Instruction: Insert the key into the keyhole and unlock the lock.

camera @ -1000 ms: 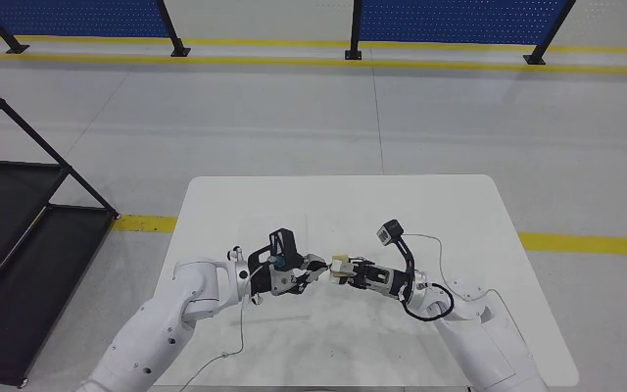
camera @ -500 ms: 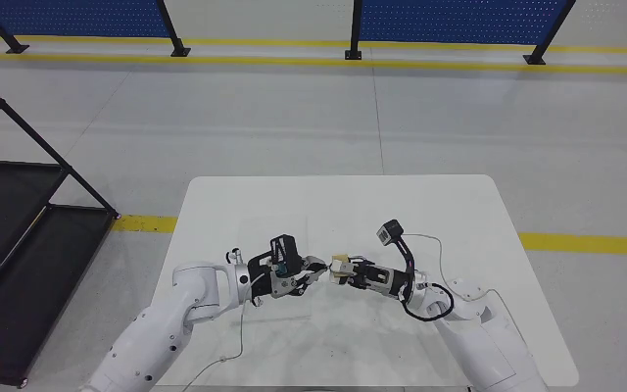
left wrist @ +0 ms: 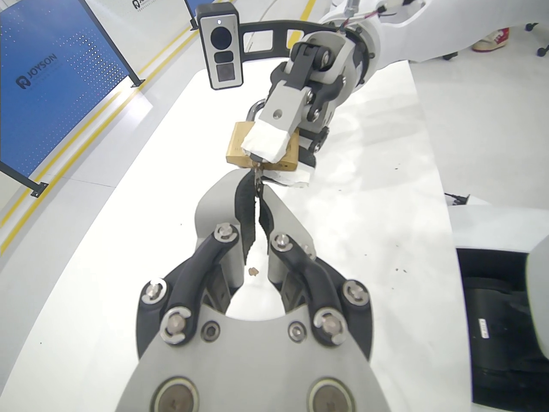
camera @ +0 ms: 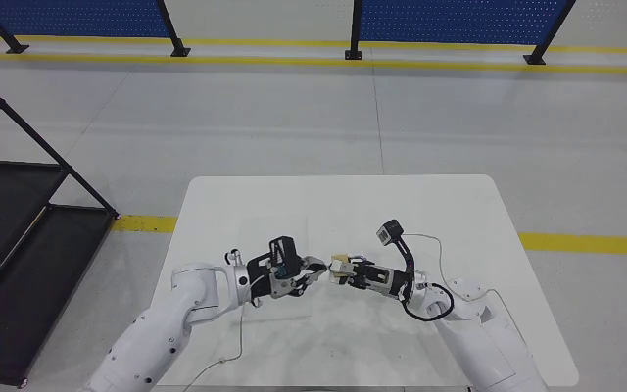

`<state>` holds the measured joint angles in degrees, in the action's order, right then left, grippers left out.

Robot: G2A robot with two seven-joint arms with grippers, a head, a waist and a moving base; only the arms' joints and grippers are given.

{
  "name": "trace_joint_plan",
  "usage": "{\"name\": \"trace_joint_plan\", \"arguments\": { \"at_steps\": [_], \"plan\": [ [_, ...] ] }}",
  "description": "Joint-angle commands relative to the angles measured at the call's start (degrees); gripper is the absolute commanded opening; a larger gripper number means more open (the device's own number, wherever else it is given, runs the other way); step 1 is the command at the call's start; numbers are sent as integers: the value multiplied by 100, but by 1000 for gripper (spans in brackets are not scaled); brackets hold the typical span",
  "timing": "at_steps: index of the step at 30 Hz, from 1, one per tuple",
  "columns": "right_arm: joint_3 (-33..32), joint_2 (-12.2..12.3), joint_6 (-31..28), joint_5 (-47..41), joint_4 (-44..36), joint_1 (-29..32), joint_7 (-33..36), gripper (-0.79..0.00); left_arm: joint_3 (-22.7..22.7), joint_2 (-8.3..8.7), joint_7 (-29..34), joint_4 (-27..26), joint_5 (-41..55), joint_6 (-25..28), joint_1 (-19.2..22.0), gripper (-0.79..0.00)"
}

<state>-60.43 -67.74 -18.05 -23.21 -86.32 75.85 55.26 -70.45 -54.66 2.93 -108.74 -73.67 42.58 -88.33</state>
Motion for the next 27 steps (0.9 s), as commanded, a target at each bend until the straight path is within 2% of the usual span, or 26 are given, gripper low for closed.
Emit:
{"name": "trace_joint_plan", "arguments": {
  "at_steps": [1, 7, 10, 19, 21, 27],
  "plan": [
    [0, 0, 0, 0, 0, 0, 0, -785, -42, 5, -11, 10, 25, -40, -45, 0],
    [0, 0, 0, 0, 0, 0, 0, -785, -346, 47, -169, 105, 203, 24, -236, 0],
    [0, 0, 0, 0, 0, 0, 0, -785, -639, 83, -326, 269, 576, 209, -371, 0],
    [0, 0, 0, 0, 0, 0, 0, -785, -1453, 167, -624, 392, 944, 269, -927, 0],
    [0, 0, 0, 0, 0, 0, 0, -785, -1502, 173, -616, 530, 1288, 424, -1012, 0],
    [0, 0, 0, 0, 0, 0, 0, -785, -1502, 173, -616, 530, 1288, 424, -1012, 0]
  ]
}}
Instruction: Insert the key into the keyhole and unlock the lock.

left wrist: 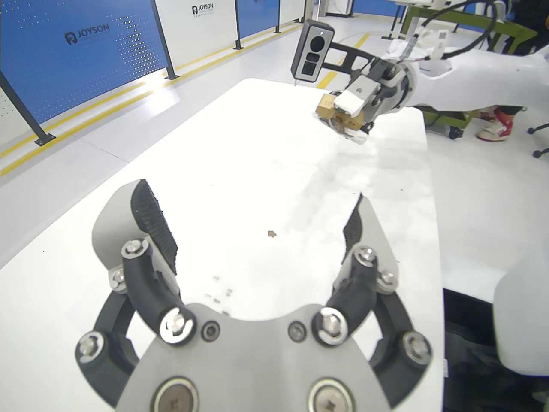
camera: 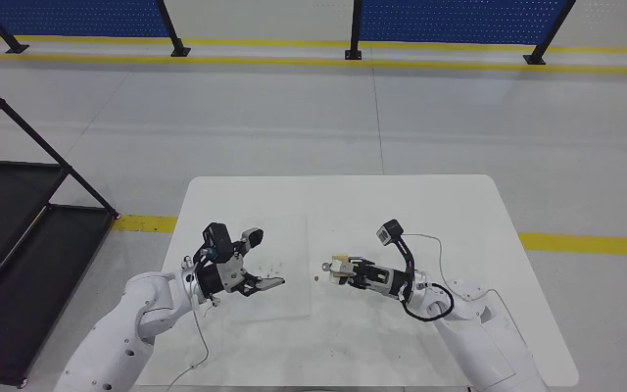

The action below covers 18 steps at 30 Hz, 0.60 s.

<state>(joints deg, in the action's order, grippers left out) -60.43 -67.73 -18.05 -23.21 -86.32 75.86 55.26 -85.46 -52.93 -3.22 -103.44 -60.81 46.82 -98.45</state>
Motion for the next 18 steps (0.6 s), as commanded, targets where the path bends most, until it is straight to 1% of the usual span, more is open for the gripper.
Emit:
{"name": "trace_joint_plan", "arguments": {
  "at_steps": [1, 10, 18],
  "plan": [
    [0, 0, 0, 0, 0, 0, 0, -785, 0, 0, 0, 0, 2, 0, 0, 0],
    [9, 0, 46, 32, 5, 14, -49, -785, 0, 0, 0, 0, 2, 0, 0, 0],
    [289, -2, 1370, 1123, -55, -282, -511, -785, 0, 0, 0, 0, 2, 0, 0, 0]
  ]
}}
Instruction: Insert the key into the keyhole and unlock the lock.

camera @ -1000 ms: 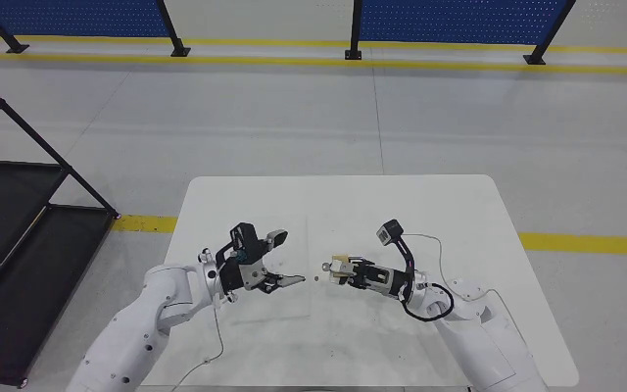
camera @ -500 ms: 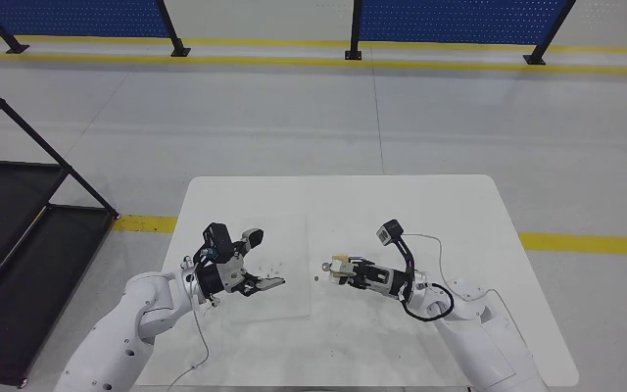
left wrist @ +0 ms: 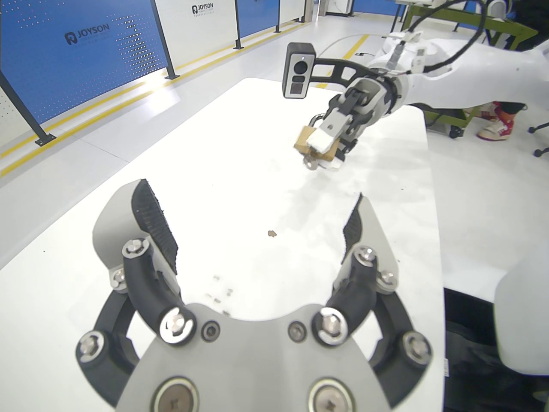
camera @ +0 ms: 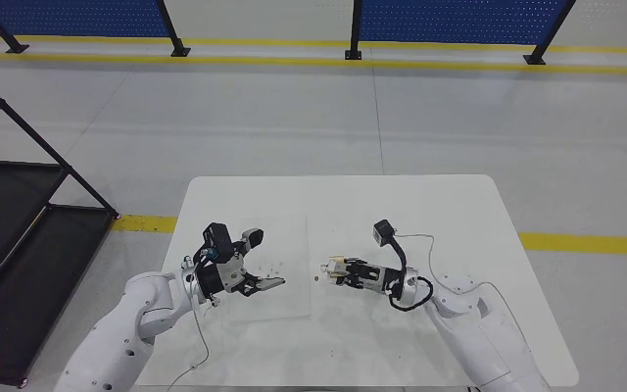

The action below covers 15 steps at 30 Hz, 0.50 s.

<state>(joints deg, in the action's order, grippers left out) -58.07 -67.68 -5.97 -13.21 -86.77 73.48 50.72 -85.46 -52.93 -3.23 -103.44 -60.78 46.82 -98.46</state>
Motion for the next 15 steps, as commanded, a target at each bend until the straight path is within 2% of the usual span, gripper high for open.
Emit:
{"name": "trace_joint_plan", "arguments": {
  "at_steps": [1, 9, 15],
  "plan": [
    [107, -13, 295, 330, -10, -95, -170, -785, 0, 0, 0, 0, 0, 0, 0, 0],
    [627, -83, 1648, 1535, -127, -297, -869, -785, 0, 0, 0, 0, 0, 0, 0, 0],
    [762, -111, 2195, 1756, -88, -323, -1021, -785, 0, 0, 0, 0, 0, 0, 0, 0]
  ]
}}
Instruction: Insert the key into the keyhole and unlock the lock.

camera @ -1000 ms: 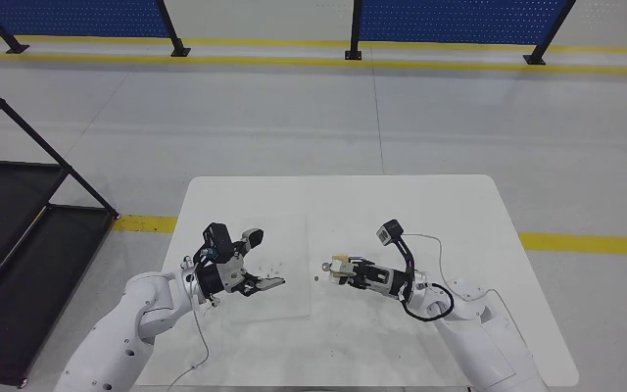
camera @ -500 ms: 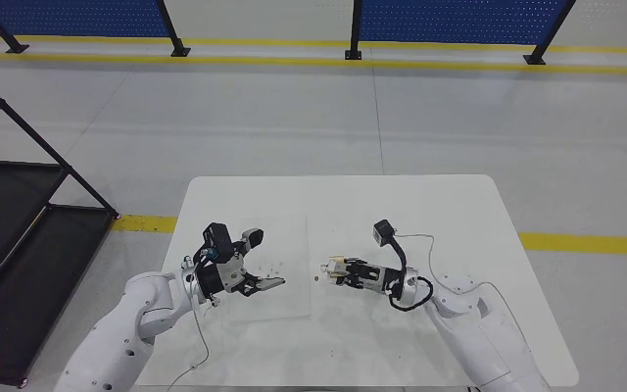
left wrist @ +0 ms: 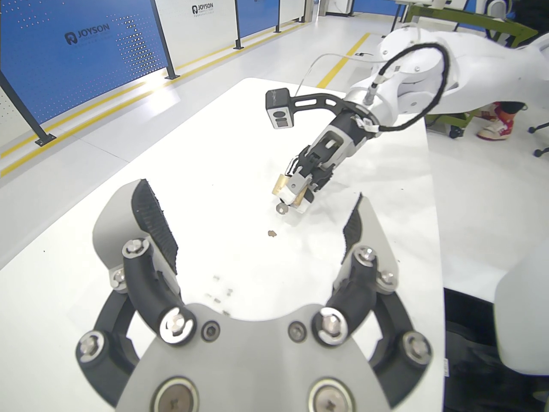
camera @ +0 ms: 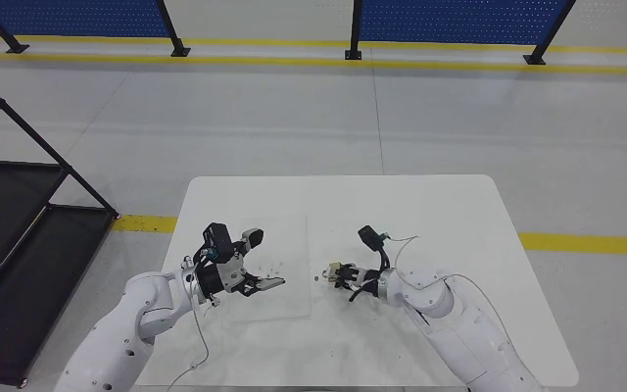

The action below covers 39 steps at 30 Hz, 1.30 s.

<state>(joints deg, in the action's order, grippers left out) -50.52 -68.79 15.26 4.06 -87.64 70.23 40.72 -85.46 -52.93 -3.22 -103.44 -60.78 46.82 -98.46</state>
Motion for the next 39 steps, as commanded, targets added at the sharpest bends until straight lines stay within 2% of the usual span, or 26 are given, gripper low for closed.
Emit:
{"name": "trace_joint_plan", "arguments": {
  "at_steps": [1, 12, 23, 24, 25, 26, 27, 39],
  "plan": [
    [18, -1, 151, 56, 5, 12, -22, -785, 0, 0, 0, 0, 0, 0, 0, 0],
    [166, 0, 1088, 625, -113, -68, -15, -785, 0, 0, 0, 0, 0, 0, 0, 0],
    [162, 33, 1444, 933, -314, -40, 119, -785, 0, 0, 0, 0, 0, 0, 0, 0],
    [157, 35, 1474, 944, -315, -36, 128, -690, 0, 0, 0, 0, 0, 0, 0, 0],
    [156, 36, 1503, 959, -327, -36, 135, -517, 0, 0, 0, 0, 0, 0, 0, 0],
    [155, 37, 1522, 978, -344, -37, 137, -191, 0, 0, 0, 0, 0, 0, 0, 0],
    [154, 39, 1537, 988, -361, -33, 144, 0, 0, 0, 0, 0, 0, 0, 0, 0],
    [91, 81, 1703, 1290, -640, 51, 118, 0, 0, 0, 0, 0, 0, 0, 0, 0]
  ]
}}
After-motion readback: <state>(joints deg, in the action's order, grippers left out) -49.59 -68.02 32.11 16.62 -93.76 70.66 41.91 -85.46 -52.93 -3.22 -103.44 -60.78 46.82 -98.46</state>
